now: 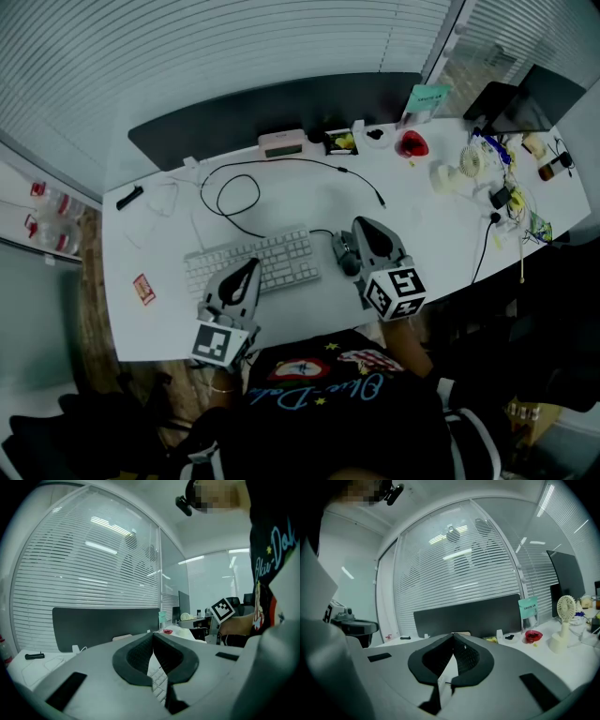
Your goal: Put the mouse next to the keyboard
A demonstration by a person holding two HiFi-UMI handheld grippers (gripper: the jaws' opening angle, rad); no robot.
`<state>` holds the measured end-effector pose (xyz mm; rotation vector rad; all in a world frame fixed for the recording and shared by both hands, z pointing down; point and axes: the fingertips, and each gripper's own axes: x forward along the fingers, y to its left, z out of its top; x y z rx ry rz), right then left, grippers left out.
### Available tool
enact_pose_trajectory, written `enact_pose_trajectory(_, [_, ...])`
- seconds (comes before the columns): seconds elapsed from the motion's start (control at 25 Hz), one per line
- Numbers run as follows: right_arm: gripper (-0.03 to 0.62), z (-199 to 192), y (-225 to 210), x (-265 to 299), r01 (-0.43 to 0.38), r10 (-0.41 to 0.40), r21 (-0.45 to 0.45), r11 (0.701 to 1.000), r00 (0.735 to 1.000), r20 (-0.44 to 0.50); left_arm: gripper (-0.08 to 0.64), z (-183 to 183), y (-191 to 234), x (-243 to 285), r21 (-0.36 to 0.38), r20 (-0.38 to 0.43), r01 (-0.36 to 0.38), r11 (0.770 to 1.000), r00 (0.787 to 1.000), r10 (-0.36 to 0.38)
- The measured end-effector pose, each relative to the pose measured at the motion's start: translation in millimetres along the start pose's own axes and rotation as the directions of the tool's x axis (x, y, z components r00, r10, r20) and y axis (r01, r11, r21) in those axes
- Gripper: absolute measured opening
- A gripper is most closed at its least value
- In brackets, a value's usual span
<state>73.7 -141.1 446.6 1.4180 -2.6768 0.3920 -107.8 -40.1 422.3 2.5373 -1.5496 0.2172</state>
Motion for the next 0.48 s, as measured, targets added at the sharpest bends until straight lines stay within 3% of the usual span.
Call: enact_pose_trajectory(0.48, [-0.002,-0.2,0.2,-3.9,-0.002,0.002,0.002,1.0,1.0,-0.001,0.0,-0.5,-2.6,-0.7,0.002,-0.001,0.002,1.0,1.0,-0.002])
